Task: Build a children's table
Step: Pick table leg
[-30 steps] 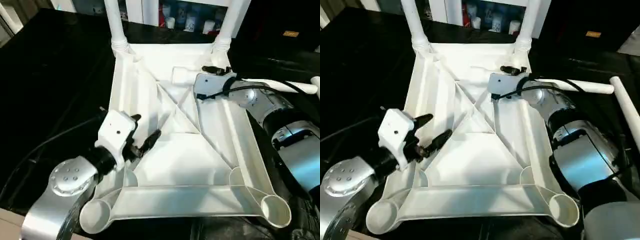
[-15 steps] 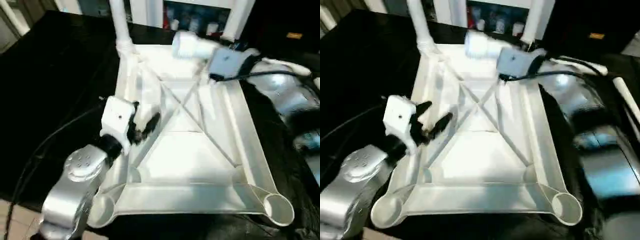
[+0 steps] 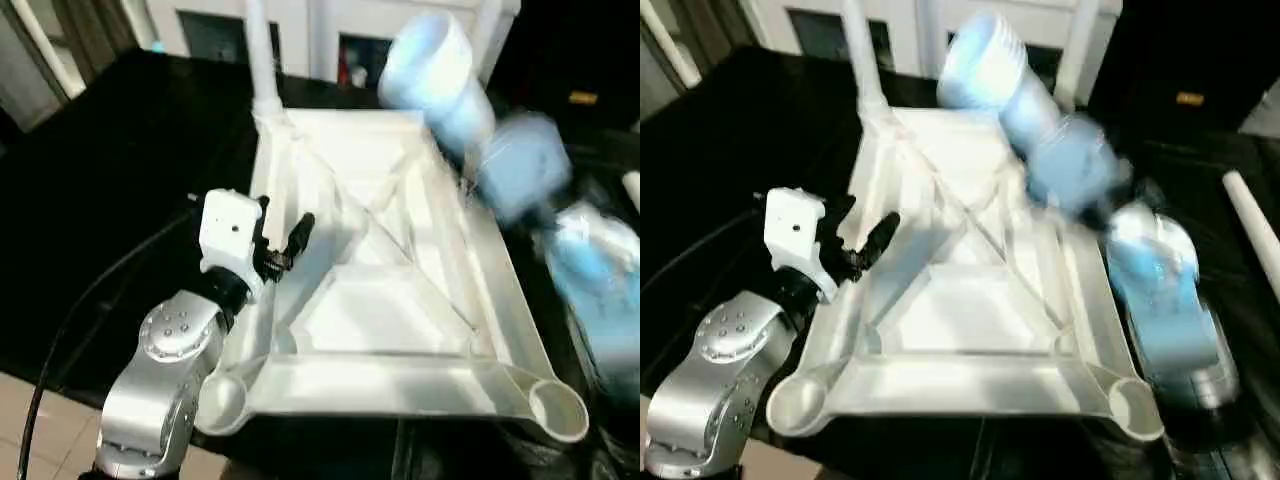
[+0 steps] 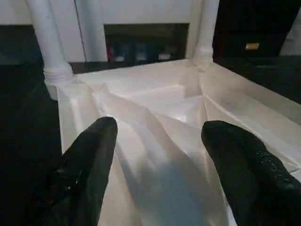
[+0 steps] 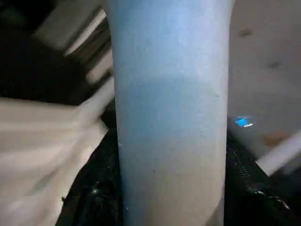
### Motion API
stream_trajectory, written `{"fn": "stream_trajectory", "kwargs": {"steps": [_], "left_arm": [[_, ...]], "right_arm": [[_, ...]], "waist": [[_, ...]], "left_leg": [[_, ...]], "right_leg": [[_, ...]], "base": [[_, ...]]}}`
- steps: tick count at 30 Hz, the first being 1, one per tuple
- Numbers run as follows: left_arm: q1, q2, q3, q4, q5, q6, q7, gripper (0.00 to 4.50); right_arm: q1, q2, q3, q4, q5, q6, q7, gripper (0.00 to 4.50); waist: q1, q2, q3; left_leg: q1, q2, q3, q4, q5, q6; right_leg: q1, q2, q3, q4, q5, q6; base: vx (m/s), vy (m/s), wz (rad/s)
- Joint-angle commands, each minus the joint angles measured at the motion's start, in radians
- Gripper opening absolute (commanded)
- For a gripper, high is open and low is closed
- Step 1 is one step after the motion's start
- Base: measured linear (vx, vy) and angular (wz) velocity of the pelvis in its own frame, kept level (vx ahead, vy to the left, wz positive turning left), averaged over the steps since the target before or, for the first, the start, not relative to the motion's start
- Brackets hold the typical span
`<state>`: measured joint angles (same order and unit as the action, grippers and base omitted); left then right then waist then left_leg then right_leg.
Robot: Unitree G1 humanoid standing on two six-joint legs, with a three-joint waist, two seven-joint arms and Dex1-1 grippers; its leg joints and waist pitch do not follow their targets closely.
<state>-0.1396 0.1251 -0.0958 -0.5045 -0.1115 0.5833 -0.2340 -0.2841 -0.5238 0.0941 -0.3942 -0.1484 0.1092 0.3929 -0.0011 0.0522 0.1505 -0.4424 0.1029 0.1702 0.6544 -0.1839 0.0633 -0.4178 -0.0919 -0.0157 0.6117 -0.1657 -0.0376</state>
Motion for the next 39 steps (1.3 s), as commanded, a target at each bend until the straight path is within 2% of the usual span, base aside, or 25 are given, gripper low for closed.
{"fn": "stream_trajectory", "kwargs": {"steps": [1,3,6,8,9,10,11,12,13,14,16,17,18,19,21,22,25,26,30,33,35,36,37,38,39], "left_arm": [[0.009,-0.002,-0.013,0.001,0.005,-0.005,0.005,3.44],[0.014,-0.001,-0.015,0.0,0.009,-0.008,0.007,3.44],[0.021,0.001,-0.017,-0.002,0.012,-0.012,0.011,3.44],[0.022,0.003,-0.019,-0.002,0.013,-0.012,0.013,3.44],[0.022,0.009,-0.025,-0.001,0.02,-0.014,0.013,3.44],[0.022,0.011,-0.029,-0.001,0.026,-0.013,0.015,3.44],[0.022,0.011,-0.03,-0.001,0.028,-0.013,0.017,3.44],[0.022,0.01,-0.029,-0.001,0.027,-0.015,0.017,3.44],[0.023,0.008,-0.028,0.0,0.025,-0.017,0.017,3.44],[0.023,0.005,-0.027,0.001,0.024,-0.017,0.018,3.44],[0.027,0.002,-0.024,-0.001,0.018,-0.019,0.017,3.44],[0.027,0.002,-0.025,-0.001,0.018,-0.02,0.018,3.44],[0.029,0.002,-0.026,-0.001,0.016,-0.023,0.019,3.44],[0.03,0.0,-0.03,0.0,0.015,-0.026,0.019,3.44],[0.031,-0.004,-0.034,0.001,0.018,-0.029,0.019,3.44],[0.032,-0.007,-0.035,0.0,0.016,-0.029,0.016,3.44],[0.03,-0.009,-0.038,0.002,0.017,-0.037,0.013,3.44],[0.024,-0.006,-0.042,0.009,0.027,-0.044,0.017,3.44],[0.013,0.005,-0.067,0.016,0.041,-0.059,0.012,3.44],[0.009,-0.002,-0.062,0.024,0.031,-0.058,0.009,3.44],[0.005,-0.013,-0.049,0.028,0.022,-0.045,0.017,3.44],[-0.001,-0.014,-0.044,0.032,0.019,-0.044,0.018,3.44],[-0.001,-0.014,-0.044,0.032,0.019,-0.044,0.018,3.44],[-0.004,-0.01,-0.043,0.032,0.018,-0.045,0.018,3.44],[-0.003,-0.005,-0.037,0.024,0.019,-0.039,0.026,3.44]], "right_arm": [[-0.001,-0.007,-0.009,-0.034,-0.007,0.028,0.015,1.85],[0.016,-0.041,-0.011,-0.044,-0.04,0.047,0.03,1.85],[-0.002,-0.078,-0.041,-0.048,-0.038,0.091,0.038,1.85],[-0.004,-0.078,-0.049,-0.06,-0.037,0.109,0.043,1.85],[-0.008,-0.077,-0.049,-0.071,-0.044,0.124,0.048,1.85],[-0.011,-0.082,-0.043,-0.08,-0.047,0.137,0.063,1.85],[-0.014,-0.085,-0.039,-0.085,-0.048,0.144,0.073,1.85],[-0.01,-0.097,-0.027,-0.093,-0.049,0.159,0.09,1.85],[-0.007,-0.105,-0.019,-0.098,-0.049,0.17,0.102,1.85],[-0.001,-0.114,-0.017,-0.105,-0.05,0.168,0.107,1.85],[0.015,-0.159,-0.011,-0.125,-0.064,0.183,0.14,1.85],[0.02,-0.168,-0.014,-0.13,-0.061,0.187,0.151,1.85],[0.024,-0.174,-0.017,-0.135,-0.06,0.186,0.158,1.85],[0.032,-0.175,-0.031,-0.143,-0.044,0.214,0.169,1.85],[0.039,-0.18,-0.039,-0.149,-0.032,0.248,0.187,1.85],[0.045,-0.175,-0.046,-0.156,-0.023,0.284,0.188,1.85],[0.049,-0.173,-0.051,-0.167,-0.02,0.319,0.191,1.85],[0.053,-0.178,-0.051,-0.177,-0.025,0.337,0.188,1.85],[0.065,-0.182,-0.067,-0.21,-0.029,0.367,0.19,1.85],[0.05,-0.185,-0.074,-0.215,-0.027,0.391,0.196,1.85],[0.034,-0.188,-0.074,-0.211,-0.026,0.388,0.193,1.85],[0.019,-0.184,-0.079,-0.209,-0.014,0.395,0.192,1.85],[0.019,-0.184,-0.079,-0.209,-0.014,0.395,0.192,1.85],[0.01,-0.199,-0.067,-0.206,-0.024,0.361,0.199,1.85],[-0.012,-0.204,-0.047,-0.213,-0.013,0.326,0.222,1.85]], "waist": [[-0.007,-0.009,-0.121],[-0.001,-0.011,-0.162],[-0.007,-0.003,-0.141],[0.016,0.038,-0.108],[0.102,0.041,-0.089],[0.145,0.014,-0.105],[0.115,-0.034,-0.142],[0.062,-0.064,-0.104],[0.069,-0.035,-0.044],[0.076,-0.052,-0.049],[0.05,-0.007,-0.053],[0.021,0.0,-0.041],[0.003,0.037,-0.056],[0.011,0.054,-0.053],[-0.014,0.017,-0.066],[-0.031,-0.001,-0.075],[-0.032,-0.026,-0.052],[-0.047,-0.014,-0.051],[-0.067,0.04,-0.073],[-0.063,0.022,-0.077],[-0.065,-0.003,-0.103],[-0.056,-0.068,-0.123],[-0.028,-0.098,-0.142],[-0.017,-0.081,-0.109],[-0.012,-0.097,-0.115]], "left_leg": [[0.012,0.071,-0.04,-0.073,0.1,0.203],[-0.026,0.037,-0.037,-0.034,0.399,0.348],[-0.041,0.07,-0.032,-0.075,-0.135,0.265],[-0.071,0.171,-0.057,-0.24,-0.708,0.028],[-0.15,0.11,0.066,-0.289,-0.946,-0.163],[-0.197,0.1,0.132,-0.246,-0.848,-0.27],[-0.11,0.106,0.125,-0.08,-0.541,-0.267],[0.045,0.078,-0.033,0.224,-0.195,-0.145],[-0.056,0.049,-0.082,0.232,-0.156,-0.062],[-0.077,0.036,-0.111,0.219,-0.147,-0.086],[0.128,0.081,-0.165,0.154,-0.503,-0.177],[0.086,0.107,-0.189,0.062,-0.688,-0.206],[0.014,0.146,-0.235,-0.112,-0.982,-0.231],[0.005,0.107,-0.209,-0.17,-1.022,-0.236],[0.038,0.08,-0.173,-0.153,-0.818,-0.253],[0.115,0.107,-0.121,-0.093,-0.711,-0.263],[0.146,0.069,-0.076,-0.021,-0.364,-0.169],[0.141,0.095,-0.085,-0.079,-0.488,-0.218],[0.112,0.256,-0.115,-0.227,-0.601,-0.203],[0.124,0.341,-0.077,-0.28,-0.635,-0.149],[0.166,0.299,-0.047,-0.197,-0.52,-0.062],[0.08,0.037,0.076,0.017,-0.417,0.001],[0.0,-0.038,0.064,0.149,-0.398,0.071],[-0.057,-0.043,-0.02,0.105,-0.038,0.029],[-0.042,-0.057,-0.024,0.094,0.019,-0.012]], "right_leg": [[0.012,-0.022,0.0,-0.049,0.106,-0.24],[-0.027,-0.002,-0.028,-0.049,0.346,-0.248],[-0.056,-0.004,-0.071,-0.101,-0.31,-0.143],[-0.003,0.051,-0.114,0.186,-0.438,0.041],[0.036,0.082,-0.154,0.281,-0.401,0.021],[0.111,0.049,-0.072,0.304,-0.627,0.013],[0.056,-0.023,0.001,0.269,-0.857,0.038],[-0.159,-0.157,0.115,-0.105,-1.367,0.116],[-0.032,-0.113,0.146,-0.085,-1.274,-0.019],[0.039,-0.099,0.114,-0.038,-1.145,-0.086],[-0.067,-0.043,0.01,-0.014,-0.805,-0.136],[-0.028,-0.02,-0.019,0.029,-0.702,-0.104],[0.078,0.011,-0.037,0.166,-0.356,-0.044],[0.106,0.028,-0.067,0.163,-0.149,-0.013],[0.126,-0.037,-0.025,0.053,-0.222,-0.021],[0.06,-0.052,0.031,-0.02,-0.369,0.009],[0.025,-0.056,0.07,-0.141,-0.762,0.002],[0.024,0.0,0.039,-0.109,-0.647,0.023],[0.061,0.014,-0.024,0.072,-0.166,0.068],[0.032,0.003,-0.044,0.15,-0.146,0.038],[0.004,-0.028,-0.003,0.094,-0.124,-0.01],[0.056,0.023,0.047,-0.04,-0.02,-0.094],[0.116,-0.009,0.118,-0.044,0.025,-0.111],[0.122,-0.036,0.029,-0.009,0.293,0.236],[0.107,-0.015,0.01,-0.018,0.417,0.434]], "base": [[0.0,0.0,0.0],[-0.128,0.04,0.03],[-0.17,0.032,0.03],[-0.22,0.026,0.0],[-0.242,-0.038,0.14],[-0.242,-0.038,0.14],[-0.114,-0.169,0.19],[0.069,-0.18,0.33],[0.069,-0.18,0.33],[0.064,-0.016,0.3],[-0.172,0.063,0.33],[-0.206,0.124,0.09],[-0.094,0.181,-0.26],[-0.094,0.181,-0.26],[-0.054,0.131,-0.13],[-0.04,0.108,-0.1],[-0.041,0.028,-0.43],[-0.042,0.069,-0.67],[-0.021,0.051,-0.76],[-0.045,-0.092,-0.7],[-0.018,-0.213,-0.78],[0.021,-0.219,-0.71],[0.021,-0.219,-0.71],[0.045,-0.203,-0.59],[0.01,-0.231,-0.42]]}}
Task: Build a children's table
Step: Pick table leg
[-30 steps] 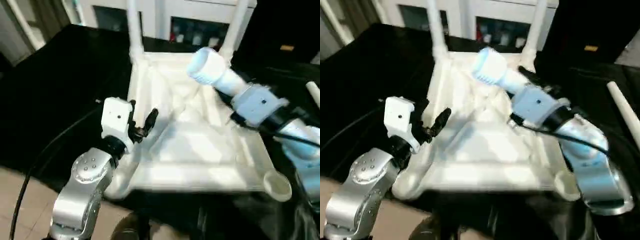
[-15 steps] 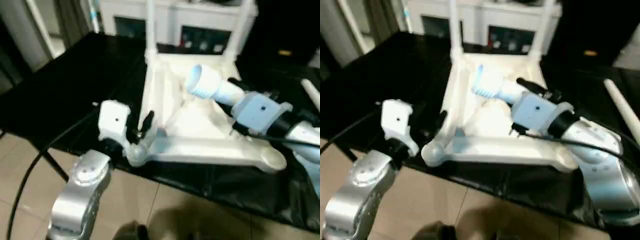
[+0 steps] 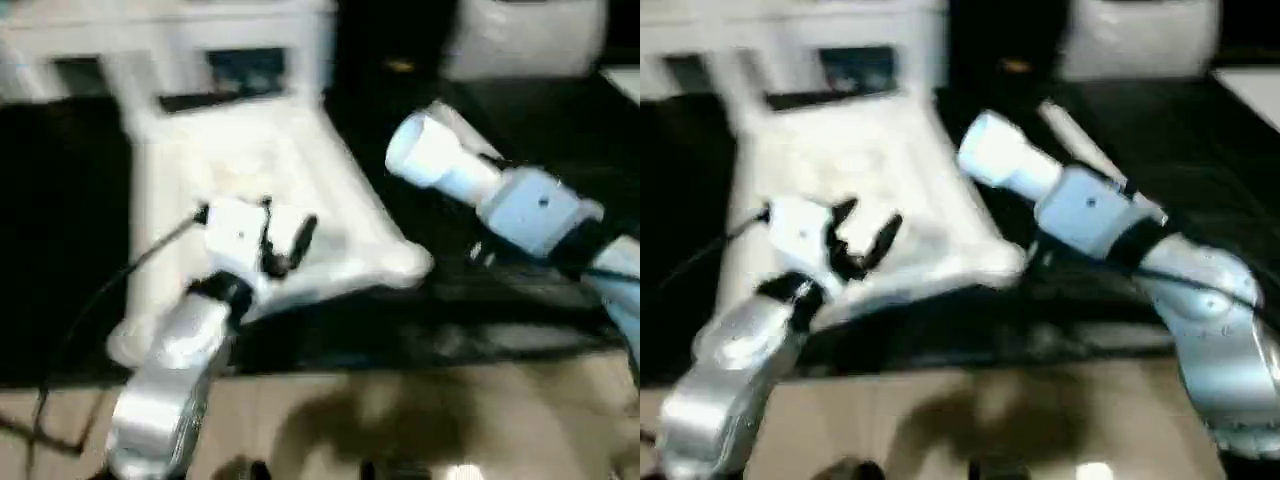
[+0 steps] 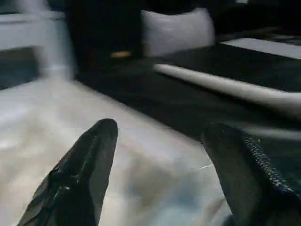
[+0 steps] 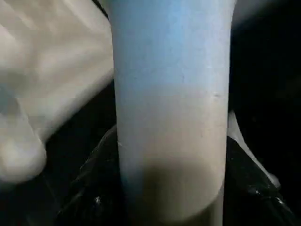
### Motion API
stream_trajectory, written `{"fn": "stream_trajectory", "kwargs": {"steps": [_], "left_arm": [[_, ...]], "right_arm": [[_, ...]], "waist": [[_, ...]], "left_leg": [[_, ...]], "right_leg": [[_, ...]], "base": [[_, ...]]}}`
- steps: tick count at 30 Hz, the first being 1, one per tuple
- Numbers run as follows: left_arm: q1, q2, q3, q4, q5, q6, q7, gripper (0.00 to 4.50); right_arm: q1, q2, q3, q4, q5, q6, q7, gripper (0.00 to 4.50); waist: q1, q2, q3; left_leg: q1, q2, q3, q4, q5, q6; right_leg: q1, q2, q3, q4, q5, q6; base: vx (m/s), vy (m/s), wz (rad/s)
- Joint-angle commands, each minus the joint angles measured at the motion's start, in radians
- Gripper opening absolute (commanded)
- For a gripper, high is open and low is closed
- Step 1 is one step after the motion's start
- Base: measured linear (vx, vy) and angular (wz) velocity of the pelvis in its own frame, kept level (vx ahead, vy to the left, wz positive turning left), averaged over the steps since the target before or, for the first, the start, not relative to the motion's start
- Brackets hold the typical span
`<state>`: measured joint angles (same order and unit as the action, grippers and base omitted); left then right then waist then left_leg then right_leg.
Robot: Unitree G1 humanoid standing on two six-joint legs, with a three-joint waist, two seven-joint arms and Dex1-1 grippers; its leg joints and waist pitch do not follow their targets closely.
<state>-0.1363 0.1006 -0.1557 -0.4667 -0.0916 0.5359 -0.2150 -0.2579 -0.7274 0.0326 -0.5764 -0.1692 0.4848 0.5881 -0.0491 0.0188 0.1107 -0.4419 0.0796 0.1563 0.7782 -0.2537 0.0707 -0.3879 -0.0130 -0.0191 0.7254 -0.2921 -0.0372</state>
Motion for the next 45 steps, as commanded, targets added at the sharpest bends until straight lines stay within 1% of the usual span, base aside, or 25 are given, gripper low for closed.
{"fn": "stream_trajectory", "kwargs": {"steps": [1,2,3,4,5,6,7,8,9,10,11,12,13,14,15,17,18,19,23,27,30,32,35,40,45], "left_arm": [[-0.007,0.019,0.03,-0.018,0.002,0.021,0.018,3.44],[-0.007,0.019,0.03,-0.018,0.002,0.021,0.018,3.44],[-0.008,0.017,0.034,-0.021,0.003,0.029,0.024,3.44],[-0.009,0.016,0.038,-0.026,0.0,0.036,0.025,3.44],[-0.013,0.011,0.047,-0.034,-0.007,0.049,0.026,3.44],[-0.017,0.008,0.053,-0.037,-0.012,0.059,0.027,3.44],[-0.027,0.014,0.052,-0.047,-0.019,0.058,0.011,3.44],[-0.034,0.02,0.051,-0.054,-0.023,0.057,-0.002,3.44],[-0.063,0.04,0.052,-0.078,-0.038,0.057,-0.032,3.44],[-0.081,0.052,0.054,-0.087,-0.046,0.053,-0.046,3.44],[-0.084,0.054,0.055,-0.089,-0.047,0.052,-0.048,3.44],[-0.127,0.088,0.067,-0.101,-0.054,0.041,-0.075,3.44],[-0.13,0.091,0.068,-0.101,-0.055,0.041,-0.078,3.44],[-0.157,0.122,0.081,-0.11,-0.064,0.039,-0.107,3.44],[-0.194,0.169,0.105,-0.126,-0.087,0.035,-0.158,3.58],[-0.216,0.207,0.117,-0.137,-0.099,0.04,-0.198,3.67],[-0.245,0.264,0.127,-0.143,-0.102,0.039,-0.249,3.87],[-0.26,0.285,0.134,-0.147,-0.115,0.042,-0.275,3.87],[-0.31,0.373,0.154,-0.154,-0.205,0.087,-0.394,4.2],[-0.345,0.443,0.154,-0.158,-0.275,0.137,-0.483,4.48],[-0.433,0.477,0.095,-0.134,-0.268,0.172,-0.532,4.48],[-0.459,0.47,0.077,-0.125,-0.264,0.175,-0.531,4.48],[-0.54,0.451,0.005,-0.095,-0.243,0.21,-0.509,4.48],[-0.59,0.457,-0.128,-0.022,-0.131,0.185,-0.506,4.48],[-0.606,0.434,-0.225,0.003,-0.088,0.19,-0.503,4.48]], "right_arm": [[-0.054,0.003,0.026,-0.03,0.017,-0.044,0.039,1.85],[-0.054,0.003,0.026,-0.03,0.017,-0.044,0.039,1.85],[-0.061,0.007,0.031,-0.026,0.022,-0.031,0.044,1.85],[-0.069,0.018,0.033,-0.023,0.036,-0.018,0.049,1.85],[-0.081,0.036,0.035,-0.017,0.062,0.002,0.056,1.85],[-0.088,0.045,0.036,-0.012,0.076,0.012,0.06,1.85],[-0.096,0.055,0.037,-0.005,0.089,0.013,0.061,1.85],[-0.103,0.062,0.037,0.0,0.097,0.012,0.061,1.85],[-0.116,0.07,0.039,0.014,0.119,-0.004,0.073,1.85],[-0.124,0.063,0.046,0.023,0.113,-0.025,0.078,1.85],[-0.125,0.061,0.048,0.024,0.111,-0.029,0.079,1.85],[-0.14,0.036,0.066,0.048,0.085,-0.074,0.099,1.85],[-0.141,0.034,0.067,0.049,0.084,-0.076,0.1,1.85],[-0.153,0.023,0.071,0.069,0.073,-0.097,0.107,1.85],[-0.173,0.007,0.072,0.1,0.065,-0.123,0.117,1.85],[-0.187,-0.006,0.075,0.122,0.06,-0.142,0.128,1.85],[-0.21,-0.024,0.081,0.154,0.053,-0.17,0.142,1.85],[-0.22,-0.031,0.086,0.171,0.051,-0.184,0.151,1.85],[-0.257,-0.07,0.128,0.253,0.012,-0.271,0.187,1.85],[-0.291,-0.1,0.172,0.327,-0.024,-0.353,0.22,1.85],[-0.365,-0.121,0.244,0.452,-0.094,-0.489,0.261,1.85],[-0.383,-0.119,0.257,0.481,-0.104,-0.51,0.269,1.85],[-0.44,-0.112,0.296,0.563,-0.132,-0.584,0.283,1.85],[-0.515,-0.075,0.341,0.656,-0.153,-0.683,0.304,1.85],[-0.557,-0.049,0.36,0.703,-0.159,-0.729,0.315,1.85]], "waist": [[0.034,-0.038,-0.069],[0.03,-0.013,-0.067],[0.014,0.042,-0.071],[-0.03,0.087,-0.08],[-0.031,0.082,-0.072],[-0.004,0.053,-0.069],[0.015,0.003,-0.061],[0.036,-0.017,-0.054],[0.052,-0.005,-0.034],[0.052,-0.005,-0.034],[0.057,-0.014,-0.024],[0.059,-0.002,-0.029],[0.061,0.011,-0.037],[0.047,0.011,-0.025],[0.04,0.025,-0.023],[0.038,0.034,-0.017],[0.038,0.031,-0.014],[0.036,0.029,-0.018],[0.036,0.037,-0.031],[0.048,0.033,-0.039],[0.058,0.04,-0.05],[0.065,0.037,-0.05],[0.073,0.027,-0.052],[0.08,0.027,-0.048],[0.079,0.02,-0.058]], "left_leg": [[-0.017,-0.042,-0.016,-0.054,0.112,0.023],[-0.017,-0.025,-0.027,-0.078,0.112,0.064],[-0.007,0.074,-0.089,-0.14,0.057,0.193],[0.084,0.373,-0.264,-0.215,-0.003,0.389],[0.102,0.359,-0.252,-0.212,0.099,0.391],[0.084,0.221,-0.176,-0.177,0.156,0.28],[0.013,0.114,-0.139,-0.141,-0.021,0.146],[-0.002,0.061,-0.107,-0.107,-0.05,0.085],[0.007,0.005,-0.085,-0.065,-0.019,0.022],[0.007,0.005,-0.085,-0.065,-0.019,0.022],[0.003,0.017,-0.087,-0.098,-0.024,0.003],[0.055,0.054,-0.096,-0.146,-0.055,0.018],[0.078,0.081,-0.103,-0.164,-0.053,0.026],[0.078,0.101,-0.11,-0.179,-0.069,0.043],[0.065,0.124,-0.116,-0.199,-0.113,0.058],[0.076,0.128,-0.107,-0.196,-0.167,0.034],[0.07,0.127,-0.107,-0.201,-0.193,0.013],[0.078,0.137,-0.111,-0.207,-0.217,0.001],[0.068,0.171,-0.12,-0.224,-0.178,0.023],[0.057,0.16,-0.094,-0.211,-0.039,0.069],[0.061,0.169,-0.093,-0.207,0.022,0.102],[0.058,0.17,-0.086,-0.203,0.031,0.125],[0.054,0.17,-0.08,-0.201,0.035,0.135],[0.056,0.167,-0.075,-0.198,0.001,0.131],[0.05,0.173,-0.075,-0.196,0.064,0.159]], "right_leg": [[0.079,-0.087,0.005,-0.173,0.617,0.614],[0.09,-0.095,0.01,-0.181,0.615,0.621],[0.105,-0.098,0.006,-0.174,0.524,0.598],[0.01,-0.189,0.052,-0.019,0.208,0.348],[-0.023,-0.201,0.089,0.002,0.156,0.21],[-0.034,-0.173,0.103,-0.035,0.22,0.093],[0.039,-0.236,0.159,-0.113,0.258,0.127],[0.059,-0.226,0.16,-0.16,0.159,0.258],[0.05,-0.145,0.146,-0.226,-0.448,0.372],[0.05,-0.145,0.146,-0.226,-0.448,0.372],[0.054,-0.106,0.116,-0.233,-0.578,0.303],[0.041,-0.069,0.086,-0.234,-0.518,0.196],[0.037,-0.064,0.076,-0.229,-0.45,0.146],[0.034,-0.068,0.063,-0.226,-0.399,0.096],[0.053,-0.11,0.043,-0.227,-0.395,-0.005],[0.047,-0.127,0.037,-0.239,-0.458,-0.034],[0.05,-0.13,0.029,-0.242,-0.491,-0.042],[0.048,-0.131,0.027,-0.238,-0.469,-0.057],[0.062,-0.155,0.016,-0.198,-0.187,-0.161],[0.072,-0.174,0.022,-0.185,-0.015,-0.218],[0.066,-0.169,0.016,-0.17,0.058,-0.233],[0.065,-0.173,0.02,-0.169,0.091,-0.248],[0.069,-0.175,0.017,-0.169,0.074,-0.247],[0.065,-0.171,0.017,-0.18,-0.033,-0.229],[0.067,-0.171,0.015,-0.164,0.067,-0.24]], "base": [[0.01,-0.231,-0.42],[0.001,-0.176,-0.19],[0.009,-0.126,-0.09],[0.009,-0.126,-0.09],[-0.009,-0.121,-0.02],[-0.04,-0.145,0.01],[-0.04,-0.145,0.01],[-0.079,-0.198,0.1],[-0.104,-0.157,-0.02],[-0.104,-0.157,-0.02],[-0.083,-0.063,-0.12],[0.0,0.0,0.0],[-0.072,-0.033,0.1],[-0.076,0.007,0.12],[-0.076,0.007,0.12],[-0.058,0.048,-0.04],[-0.052,0.085,-0.04],[-0.019,0.063,-0.02],[0.013,0.084,-0.02],[0.022,0.049,-0.04],[0.0,0.0,0.0],[0.0,0.0,0.0],[0.0,0.0,0.0],[0.0,0.0,0.0],[0.0,0.0,0.0]]}}
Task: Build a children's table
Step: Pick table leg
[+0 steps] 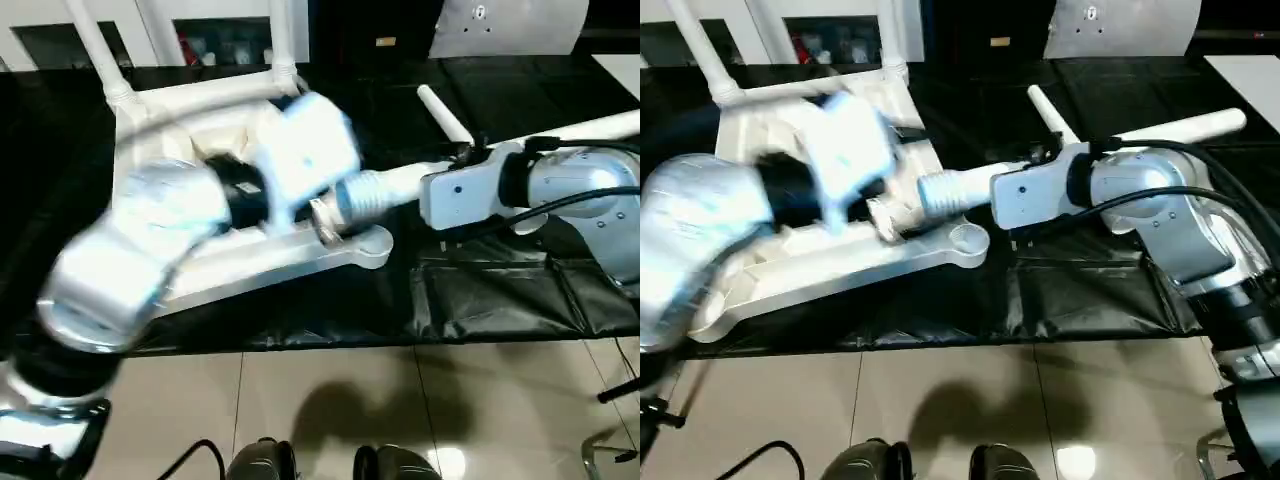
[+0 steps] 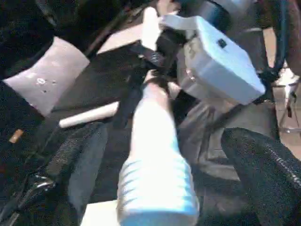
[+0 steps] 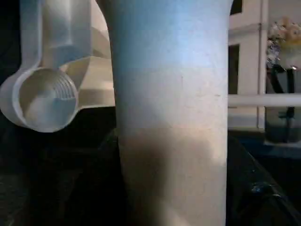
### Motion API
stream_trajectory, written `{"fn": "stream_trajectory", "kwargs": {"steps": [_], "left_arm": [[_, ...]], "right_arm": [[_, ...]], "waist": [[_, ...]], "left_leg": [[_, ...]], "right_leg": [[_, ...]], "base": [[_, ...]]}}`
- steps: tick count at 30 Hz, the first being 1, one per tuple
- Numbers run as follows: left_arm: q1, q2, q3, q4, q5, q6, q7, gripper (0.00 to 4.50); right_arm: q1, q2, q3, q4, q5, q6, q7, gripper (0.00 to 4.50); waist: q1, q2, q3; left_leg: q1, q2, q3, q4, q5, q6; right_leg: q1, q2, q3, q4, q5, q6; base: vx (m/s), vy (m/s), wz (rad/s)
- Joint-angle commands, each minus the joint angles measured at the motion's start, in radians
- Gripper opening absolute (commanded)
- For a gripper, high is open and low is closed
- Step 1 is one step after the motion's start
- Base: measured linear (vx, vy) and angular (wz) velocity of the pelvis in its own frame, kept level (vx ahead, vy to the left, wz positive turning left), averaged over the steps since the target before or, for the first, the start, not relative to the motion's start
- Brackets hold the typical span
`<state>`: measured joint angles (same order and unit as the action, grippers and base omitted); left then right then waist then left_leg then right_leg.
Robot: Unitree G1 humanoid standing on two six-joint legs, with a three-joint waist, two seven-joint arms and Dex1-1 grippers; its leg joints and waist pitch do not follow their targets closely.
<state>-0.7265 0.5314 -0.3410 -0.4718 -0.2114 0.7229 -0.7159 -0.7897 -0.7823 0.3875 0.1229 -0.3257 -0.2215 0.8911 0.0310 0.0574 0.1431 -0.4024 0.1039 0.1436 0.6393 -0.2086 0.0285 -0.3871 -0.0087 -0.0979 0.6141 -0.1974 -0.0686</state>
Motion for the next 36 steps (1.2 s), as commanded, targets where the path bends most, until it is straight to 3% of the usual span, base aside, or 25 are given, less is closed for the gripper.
{"fn": "stream_trajectory", "kwargs": {"steps": [1,7,13,22,24,36], "left_arm": [[-0.016,0.009,-0.059,0.018,0.052,-0.005,0.0,4.48],[-0.015,0.035,-0.125,0.075,0.146,-0.035,0.012,4.48],[0.001,0.052,-0.168,0.085,0.204,-0.038,0.037,4.48],[0.021,0.015,-0.207,0.115,0.297,0.014,0.102,4.48],[0.021,0.003,-0.221,0.133,0.318,0.005,0.113,4.48],[0.115,-0.041,0.005,0.033,0.158,-0.026,0.081,4.48]], "right_arm": [[-0.032,0.009,0.007,0.01,-0.002,-0.029,0.013,1.85],[-0.077,0.03,0.001,0.044,0.005,-0.076,0.024,1.85],[-0.099,0.039,-0.009,0.057,0.016,-0.085,0.027,1.85],[-0.135,0.057,-0.017,0.082,0.019,-0.109,0.03,1.85],[-0.137,0.066,-0.013,0.082,0.021,-0.113,0.035,1.85],[-0.131,0.051,0.0,0.177,-0.019,-0.173,0.024,1.85]], "waist": [[-0.001,-0.019,-0.089],[0.0,-0.017,-0.089],[0.0,-0.016,-0.092],[0.0,-0.025,-0.092],[0.0,-0.023,-0.093],[-0.001,-0.03,-0.094]], "left_leg": [[0.009,0.145,-0.061,-0.056,0.017,0.206],[0.01,0.145,-0.06,-0.055,0.005,0.203],[0.01,0.149,-0.061,-0.055,0.022,0.209],[0.007,0.144,-0.058,-0.053,0.026,0.212],[0.008,0.145,-0.059,-0.053,0.027,0.215],[0.005,0.142,-0.056,-0.05,0.038,0.228]], "right_leg": [[0.066,-0.177,0.093,-0.055,-0.034,-0.208],[0.065,-0.173,0.09,-0.061,-0.081,-0.189],[0.065,-0.176,0.092,-0.054,-0.033,-0.201],[0.067,-0.175,0.089,-0.058,-0.054,-0.191],[0.065,-0.174,0.089,-0.057,-0.058,-0.19],[0.066,-0.173,0.086,-0.056,-0.058,-0.192]], "base": [[0.0,0.0,0.0],[0.0,0.0,0.0],[0.0,0.0,0.0],[0.0,0.0,0.0],[0.0,0.0,0.0],[0.0,0.0,0.0]]}}
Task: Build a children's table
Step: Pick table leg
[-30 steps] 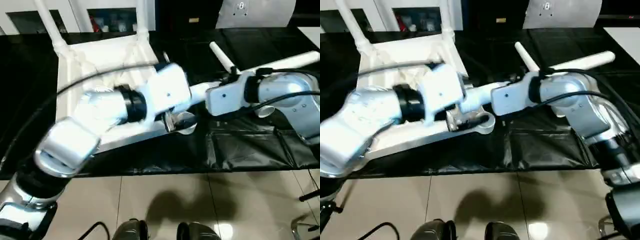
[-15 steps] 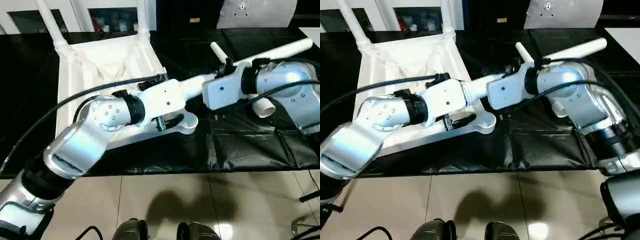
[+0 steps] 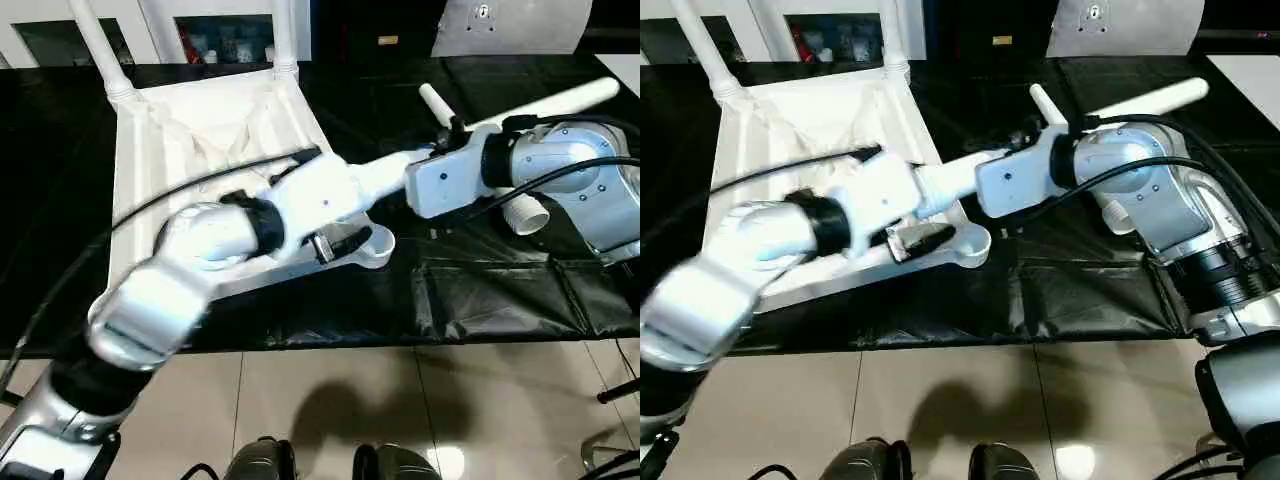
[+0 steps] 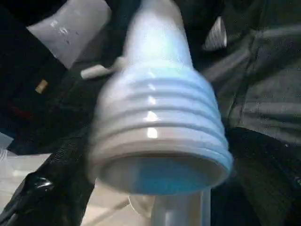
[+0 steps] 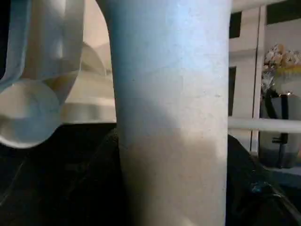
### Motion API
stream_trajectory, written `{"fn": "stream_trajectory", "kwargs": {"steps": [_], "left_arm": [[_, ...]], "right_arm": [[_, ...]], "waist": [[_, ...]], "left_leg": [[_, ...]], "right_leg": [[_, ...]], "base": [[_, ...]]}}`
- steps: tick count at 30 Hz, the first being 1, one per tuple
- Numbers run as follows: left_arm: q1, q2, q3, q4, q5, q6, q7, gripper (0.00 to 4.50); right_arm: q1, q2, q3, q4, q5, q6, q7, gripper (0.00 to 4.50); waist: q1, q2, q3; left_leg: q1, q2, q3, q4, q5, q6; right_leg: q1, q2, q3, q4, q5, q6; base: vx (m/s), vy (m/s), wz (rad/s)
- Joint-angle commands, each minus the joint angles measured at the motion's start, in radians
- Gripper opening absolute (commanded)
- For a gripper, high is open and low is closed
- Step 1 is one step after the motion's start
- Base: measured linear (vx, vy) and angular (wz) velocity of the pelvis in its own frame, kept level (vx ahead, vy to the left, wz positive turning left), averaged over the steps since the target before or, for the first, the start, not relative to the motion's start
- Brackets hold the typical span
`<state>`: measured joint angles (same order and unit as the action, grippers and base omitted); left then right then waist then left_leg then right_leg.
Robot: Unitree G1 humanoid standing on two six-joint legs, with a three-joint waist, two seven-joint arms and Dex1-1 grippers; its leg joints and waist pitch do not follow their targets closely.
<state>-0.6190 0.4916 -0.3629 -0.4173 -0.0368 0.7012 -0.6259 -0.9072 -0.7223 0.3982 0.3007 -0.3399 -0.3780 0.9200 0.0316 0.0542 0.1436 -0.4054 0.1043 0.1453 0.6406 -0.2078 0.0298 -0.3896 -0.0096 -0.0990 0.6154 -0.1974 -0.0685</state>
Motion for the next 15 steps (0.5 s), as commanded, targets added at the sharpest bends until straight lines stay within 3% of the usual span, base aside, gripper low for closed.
{"fn": "stream_trajectory", "kwargs": {"steps": [1,5,10,15], "left_arm": [[0.007,-0.002,0.027,-0.022,-0.016,-0.005,-0.009,4.48],[0.012,-0.014,0.075,-0.032,-0.054,-0.015,-0.011,4.48],[0.007,-0.02,0.029,-0.025,-0.026,0.002,-0.001,4.12],[0.007,-0.023,0.036,-0.005,-0.007,0.004,0.022,3.69]], "right_arm": [[-0.014,-0.009,-0.01,0.0,-0.005,-0.016,-0.004,1.85],[-0.005,-0.007,-0.012,0.01,-0.005,-0.027,-0.004,1.85],[-0.006,-0.001,-0.016,0.009,-0.001,-0.028,-0.001,1.85],[-0.006,0.0,-0.021,0.004,0.001,-0.028,0.005,1.85]], "waist": [[-0.001,-0.027,-0.094],[0.0,-0.027,-0.095],[0.002,-0.024,-0.099],[0.002,-0.024,-0.099]], "left_leg": [[0.008,0.141,-0.058,-0.051,0.037,0.227],[0.01,0.141,-0.057,-0.052,0.028,0.225],[0.01,0.145,-0.059,-0.051,0.036,0.233],[0.009,0.142,-0.058,-0.05,0.029,0.226]], "right_leg": [[0.068,-0.173,0.087,-0.058,-0.058,-0.192],[0.067,-0.172,0.088,-0.061,-0.078,-0.189],[0.067,-0.172,0.088,-0.056,-0.055,-0.196],[0.068,-0.171,0.087,-0.058,-0.065,-0.195]], "base": [[0.0,0.0,0.0],[0.0,0.0,0.0],[0.0,0.0,0.0],[0.0,0.0,0.0]]}}
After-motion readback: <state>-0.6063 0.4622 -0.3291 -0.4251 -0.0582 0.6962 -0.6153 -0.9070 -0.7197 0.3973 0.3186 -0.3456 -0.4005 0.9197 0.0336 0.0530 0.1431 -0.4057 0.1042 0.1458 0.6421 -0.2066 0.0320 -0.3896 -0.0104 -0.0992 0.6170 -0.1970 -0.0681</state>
